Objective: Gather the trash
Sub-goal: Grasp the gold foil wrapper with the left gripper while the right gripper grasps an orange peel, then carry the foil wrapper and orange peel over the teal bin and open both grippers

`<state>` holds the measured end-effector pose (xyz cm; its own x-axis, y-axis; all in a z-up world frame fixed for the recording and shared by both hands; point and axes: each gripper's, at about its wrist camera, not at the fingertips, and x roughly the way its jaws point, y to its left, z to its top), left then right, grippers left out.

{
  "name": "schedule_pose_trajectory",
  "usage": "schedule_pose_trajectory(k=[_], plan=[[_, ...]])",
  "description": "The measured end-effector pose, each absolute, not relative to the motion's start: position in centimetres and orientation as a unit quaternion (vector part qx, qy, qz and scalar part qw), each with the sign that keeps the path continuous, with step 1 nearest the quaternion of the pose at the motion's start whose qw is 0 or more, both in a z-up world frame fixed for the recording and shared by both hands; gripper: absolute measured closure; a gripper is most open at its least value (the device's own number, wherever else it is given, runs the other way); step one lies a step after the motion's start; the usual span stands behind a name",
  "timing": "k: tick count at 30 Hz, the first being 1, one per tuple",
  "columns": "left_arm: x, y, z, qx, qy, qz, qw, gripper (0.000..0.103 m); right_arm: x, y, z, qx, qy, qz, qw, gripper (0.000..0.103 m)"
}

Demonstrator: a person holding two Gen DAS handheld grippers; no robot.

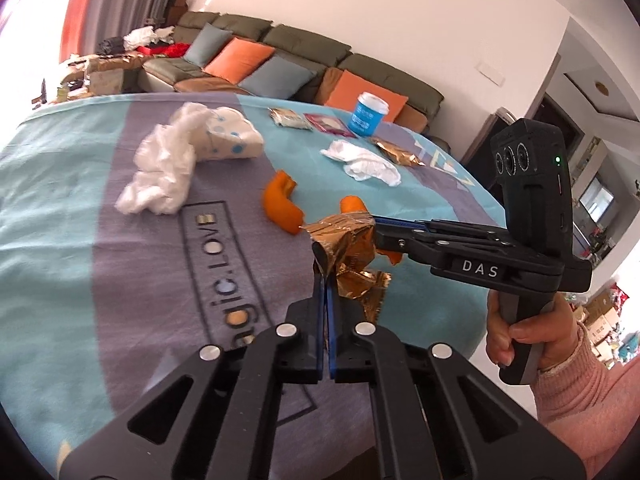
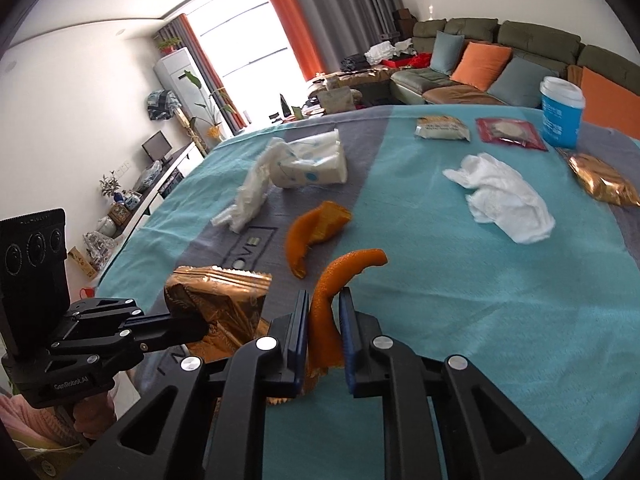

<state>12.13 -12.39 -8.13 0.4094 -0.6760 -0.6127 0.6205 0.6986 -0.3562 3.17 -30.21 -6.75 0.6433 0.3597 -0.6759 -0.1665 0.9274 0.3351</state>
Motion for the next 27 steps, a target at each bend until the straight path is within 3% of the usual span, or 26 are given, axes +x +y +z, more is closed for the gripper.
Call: schedule_pose_trajectory(k=[27], plan=[[9.3, 1.8, -4.0, -0.072, 0.318, -0.230, 0.917, 0.102, 5.7, -19.2, -4.1, 0.081, 0.371, 0.279, 0.882, 0.089]])
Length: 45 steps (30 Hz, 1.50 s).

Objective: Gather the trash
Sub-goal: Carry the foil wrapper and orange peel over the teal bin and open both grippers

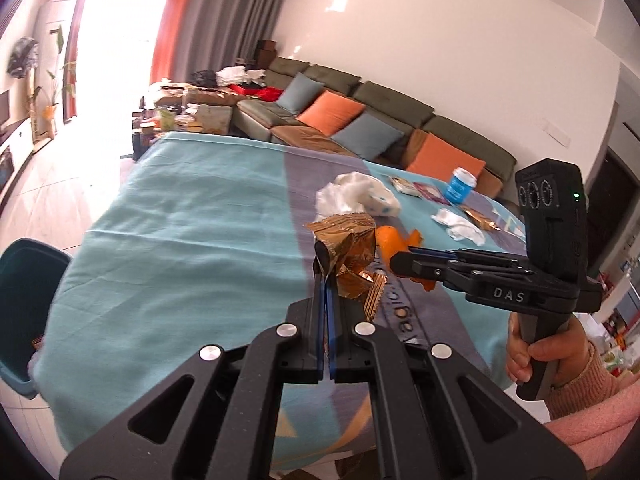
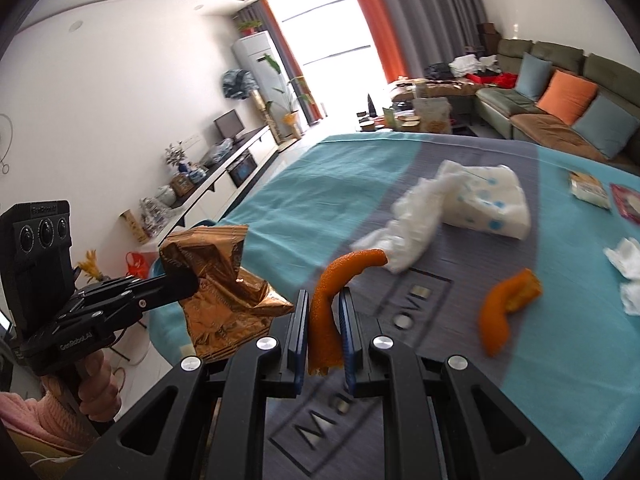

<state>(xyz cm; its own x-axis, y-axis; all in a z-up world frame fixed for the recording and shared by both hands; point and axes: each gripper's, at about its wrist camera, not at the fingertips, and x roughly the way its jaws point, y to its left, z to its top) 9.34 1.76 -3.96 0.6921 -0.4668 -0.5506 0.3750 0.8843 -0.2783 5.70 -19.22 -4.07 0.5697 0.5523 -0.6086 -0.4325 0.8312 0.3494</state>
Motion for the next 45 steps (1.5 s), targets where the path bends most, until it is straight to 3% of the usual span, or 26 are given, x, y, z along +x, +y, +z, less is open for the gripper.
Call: schedule_pose_trajectory(k=[45], plan=[[5.7, 13.9, -2.2, -0.135, 0.288, -0.051, 0.947, 0.102, 8.9, -6.9, -2.3, 0.041, 0.369, 0.415, 0.831, 0.089]])
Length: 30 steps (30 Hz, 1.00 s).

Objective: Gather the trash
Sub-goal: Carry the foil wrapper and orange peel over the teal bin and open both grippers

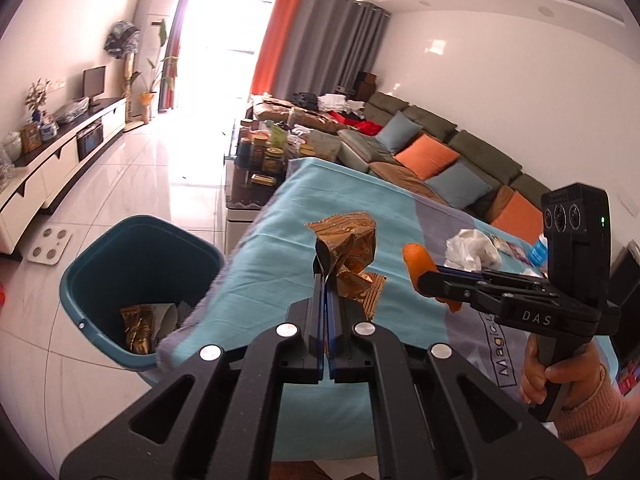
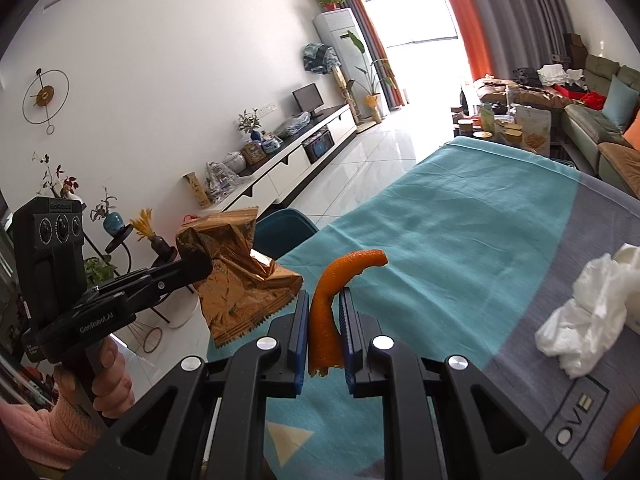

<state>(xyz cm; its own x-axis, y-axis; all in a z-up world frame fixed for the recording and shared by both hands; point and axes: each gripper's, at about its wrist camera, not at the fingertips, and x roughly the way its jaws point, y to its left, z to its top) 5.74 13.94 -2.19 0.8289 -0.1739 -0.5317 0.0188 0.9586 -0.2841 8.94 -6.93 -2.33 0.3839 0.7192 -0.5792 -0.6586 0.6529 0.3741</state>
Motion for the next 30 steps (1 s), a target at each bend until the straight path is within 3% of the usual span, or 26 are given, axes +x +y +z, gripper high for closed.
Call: schedule_pose_trajectory(k=[30], plan=[[4.3, 20.1, -1.2, -0.150, 0.274, 0.033, 0.949, 0.102, 10.2, 2.2, -1.4, 0.001, 0.370, 0.483, 0.793, 0.089]])
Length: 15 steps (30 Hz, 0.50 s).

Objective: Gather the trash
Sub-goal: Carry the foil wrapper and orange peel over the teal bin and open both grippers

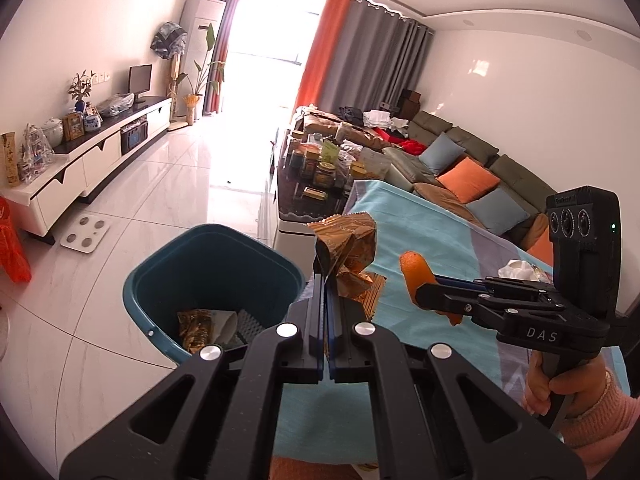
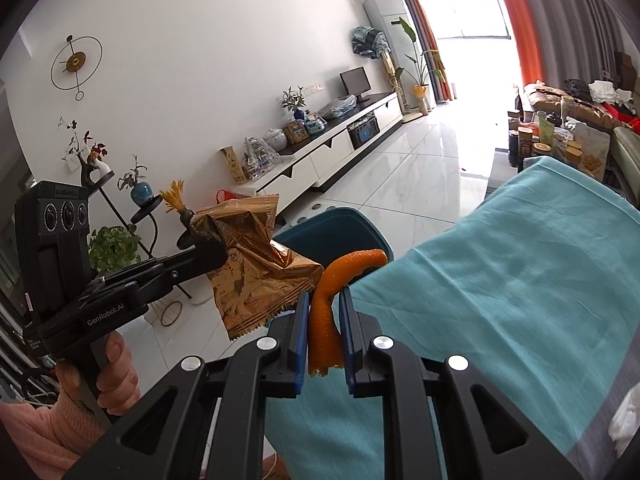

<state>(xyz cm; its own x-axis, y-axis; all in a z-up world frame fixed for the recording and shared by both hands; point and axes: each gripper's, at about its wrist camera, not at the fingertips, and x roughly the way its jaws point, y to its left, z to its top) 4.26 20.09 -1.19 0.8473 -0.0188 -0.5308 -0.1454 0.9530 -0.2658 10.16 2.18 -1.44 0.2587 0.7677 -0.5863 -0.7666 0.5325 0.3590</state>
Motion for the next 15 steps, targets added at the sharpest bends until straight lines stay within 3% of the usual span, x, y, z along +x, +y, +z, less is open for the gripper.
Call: schedule_pose_trajectory(k=[15], plan=[[4.8, 21.5, -1.0, -0.147, 0.271, 0.051, 0.950, 0.102, 10.5, 4.4, -1.6, -0.007, 0.371, 0.497, 0.785, 0.089]])
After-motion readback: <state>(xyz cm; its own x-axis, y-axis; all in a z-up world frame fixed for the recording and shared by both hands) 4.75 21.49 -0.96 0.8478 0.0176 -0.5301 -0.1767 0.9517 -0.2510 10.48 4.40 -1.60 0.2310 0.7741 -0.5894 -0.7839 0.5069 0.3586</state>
